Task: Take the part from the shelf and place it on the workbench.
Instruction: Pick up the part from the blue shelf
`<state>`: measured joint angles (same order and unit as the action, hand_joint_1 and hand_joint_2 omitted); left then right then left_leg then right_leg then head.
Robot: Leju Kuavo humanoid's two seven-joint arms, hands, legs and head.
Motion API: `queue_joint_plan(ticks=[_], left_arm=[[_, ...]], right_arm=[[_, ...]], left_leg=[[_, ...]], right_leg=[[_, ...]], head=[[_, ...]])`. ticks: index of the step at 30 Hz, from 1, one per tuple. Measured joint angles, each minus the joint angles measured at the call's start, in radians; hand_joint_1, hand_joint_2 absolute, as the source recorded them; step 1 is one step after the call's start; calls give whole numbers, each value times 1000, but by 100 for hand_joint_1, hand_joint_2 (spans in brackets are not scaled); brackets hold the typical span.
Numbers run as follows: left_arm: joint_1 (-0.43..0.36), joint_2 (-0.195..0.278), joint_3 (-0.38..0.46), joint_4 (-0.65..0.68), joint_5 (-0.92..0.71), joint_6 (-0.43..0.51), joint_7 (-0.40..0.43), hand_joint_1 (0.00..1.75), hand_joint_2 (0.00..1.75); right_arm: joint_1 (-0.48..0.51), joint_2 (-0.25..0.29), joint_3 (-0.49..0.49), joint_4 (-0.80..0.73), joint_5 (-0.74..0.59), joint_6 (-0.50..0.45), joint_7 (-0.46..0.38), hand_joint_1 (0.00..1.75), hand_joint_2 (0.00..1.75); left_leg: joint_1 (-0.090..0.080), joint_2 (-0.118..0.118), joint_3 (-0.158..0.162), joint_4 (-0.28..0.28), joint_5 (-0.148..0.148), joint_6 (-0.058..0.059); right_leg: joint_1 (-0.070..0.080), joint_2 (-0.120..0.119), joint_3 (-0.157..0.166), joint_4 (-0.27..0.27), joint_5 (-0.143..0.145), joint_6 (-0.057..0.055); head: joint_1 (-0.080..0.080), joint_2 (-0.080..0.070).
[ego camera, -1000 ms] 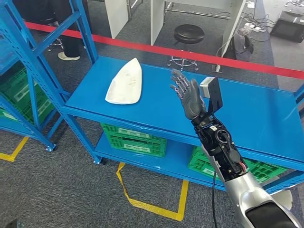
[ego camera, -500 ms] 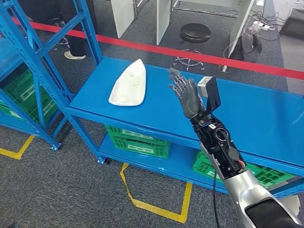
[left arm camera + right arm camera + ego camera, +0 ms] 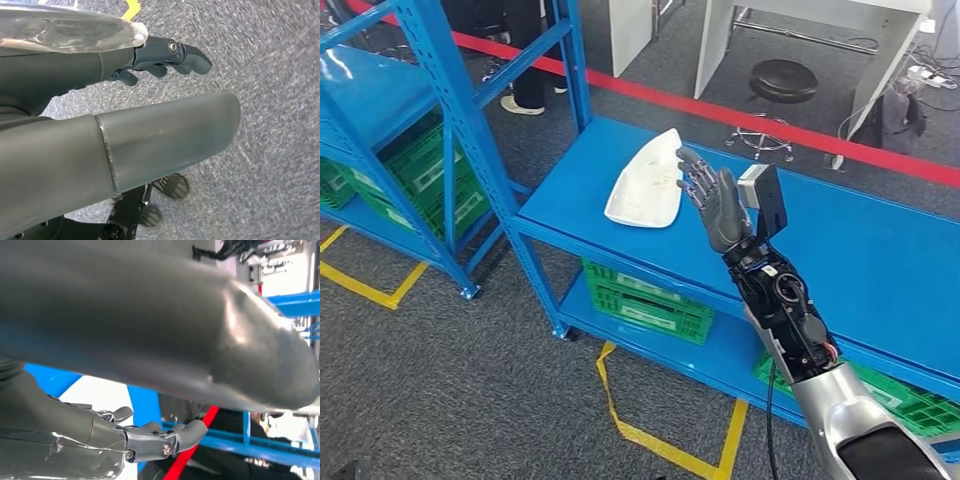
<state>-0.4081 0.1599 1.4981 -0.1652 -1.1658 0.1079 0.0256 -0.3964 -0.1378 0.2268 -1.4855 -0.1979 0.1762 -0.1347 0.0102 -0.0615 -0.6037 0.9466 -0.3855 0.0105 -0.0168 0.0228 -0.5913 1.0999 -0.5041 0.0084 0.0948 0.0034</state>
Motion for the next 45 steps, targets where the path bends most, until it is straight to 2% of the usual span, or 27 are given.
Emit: queue_joint_plan(ticks=[1,2,3,5,6,7,8,9,11,12,13,14,16,17,18,22,27,30,38,45], left_arm=[[-1,-1,0,0,0,0,0,0,0],[-1,-1,0,0,0,1,0,0,0],[-1,-1,0,0,0,1,1,0,0],[3,2,0,0,2,2,1,0,0],[5,3,0,0,3,2,1,0,0],[6,5,0,0,5,3,1,0,0],[6,7,0,0,7,3,1,0,0],[6,7,0,0,10,4,1,0,0],[11,7,0,0,16,4,1,0,0],[15,7,0,0,19,3,1,0,0],[19,7,0,0,22,3,0,0,0],[22,8,0,0,25,3,-1,0,0],[24,13,0,0,35,2,-7,0,0],[25,17,0,0,41,0,-10,0,0],[28,20,0,0,46,-2,-13,0,0],[54,33,0,0,73,-14,-17,0,0],[74,45,1,0,102,-19,-18,0,0],[79,48,1,0,114,-19,-24,0,0],[91,54,1,0,151,-21,-45,0,0],[106,58,1,0,169,-20,-67,0,0]], right_arm=[[-1,0,0,0,1,0,1,0,0],[-1,-1,-1,0,3,0,3,0,0],[-2,-1,-1,0,4,0,4,0,0],[-5,-2,-2,0,6,-2,6,0,0],[-7,-3,-2,0,7,-3,6,0,0],[-9,-3,-4,0,7,-5,7,0,0],[-11,-4,-5,1,9,-7,7,0,0],[-12,-5,-8,1,11,-9,8,0,0],[-13,-11,-13,4,18,-15,13,0,0],[-13,-14,-16,6,25,-20,18,0,0],[-13,-17,-19,8,34,-27,24,0,0],[-14,-21,-22,10,47,-37,35,0,0],[-16,-28,-28,11,78,-62,76,0,87],[-16,-34,-32,10,93,-73,106,0,131],[-15,-43,-37,8,104,-80,137,0,175],[-1,-101,-66,-8,122,-75,225,0,175],[1,-168,-103,-30,134,-54,266,0,175],[0,-193,-109,-40,151,-41,288,0,175],[-9,-241,-118,-55,168,9,337,0,175],[-79,-327,-120,-53,200,98,382,0,175]], left_leg=[[0,-10,0,1,0,-3],[1,-18,-2,1,1,-8],[3,-27,-6,1,3,-13],[6,-43,-11,-3,10,-28],[6,-37,-14,1,7,-34],[5,-20,-24,22,-7,-40],[3,2,-44,67,-33,-44],[3,27,-74,132,-66,-49],[6,48,-140,270,-121,-57],[7,51,-154,301,-126,-60],[8,53,-147,291,-112,-61],[9,54,-118,238,-83,-60],[7,59,-33,83,-24,-52],[5,61,-3,26,-9,-45],[4,62,13,-6,-4,-40],[0,60,19,-16,-6,-31],[-7,60,19,-14,-10,-22],[-8,60,20,-14,-11,-21],[-7,60,20,-14,-10,-20],[-5,60,20,-15,-10,-21]], right_leg=[[0,21,26,-67,31,-4],[0,37,43,-112,47,-6],[1,48,53,-132,48,-6],[2,37,62,-143,48,-10],[1,30,68,-149,52,-14],[-1,21,72,-155,56,-20],[-2,12,75,-161,60,-25],[0,4,76,-162,61,-28],[3,-10,74,-162,61,-30],[4,-15,74,-162,61,-31],[4,-19,74,-162,61,-31],[4,-22,75,-162,60,-30],[7,-25,75,-160,57,-26],[10,-26,75,-160,56,-22],[14,-27,74,-158,52,-21],[14,-29,76,-158,46,-29],[8,-29,80,-163,48,-10],[7,-29,80,-164,48,-6],[8,-29,80,-164,48,-6],[10,-29,80,-164,48,-6]], head=[[-1,0],[-2,0],[-2,0],[0,0],[-1,0],[-5,0],[-10,0],[-15,0],[-19,0],[-19,0],[-20,0],[-20,0],[-22,0],[-22,0],[-21,0],[-16,0],[-15,0],[-16,0],[-16,0],[-16,0]])
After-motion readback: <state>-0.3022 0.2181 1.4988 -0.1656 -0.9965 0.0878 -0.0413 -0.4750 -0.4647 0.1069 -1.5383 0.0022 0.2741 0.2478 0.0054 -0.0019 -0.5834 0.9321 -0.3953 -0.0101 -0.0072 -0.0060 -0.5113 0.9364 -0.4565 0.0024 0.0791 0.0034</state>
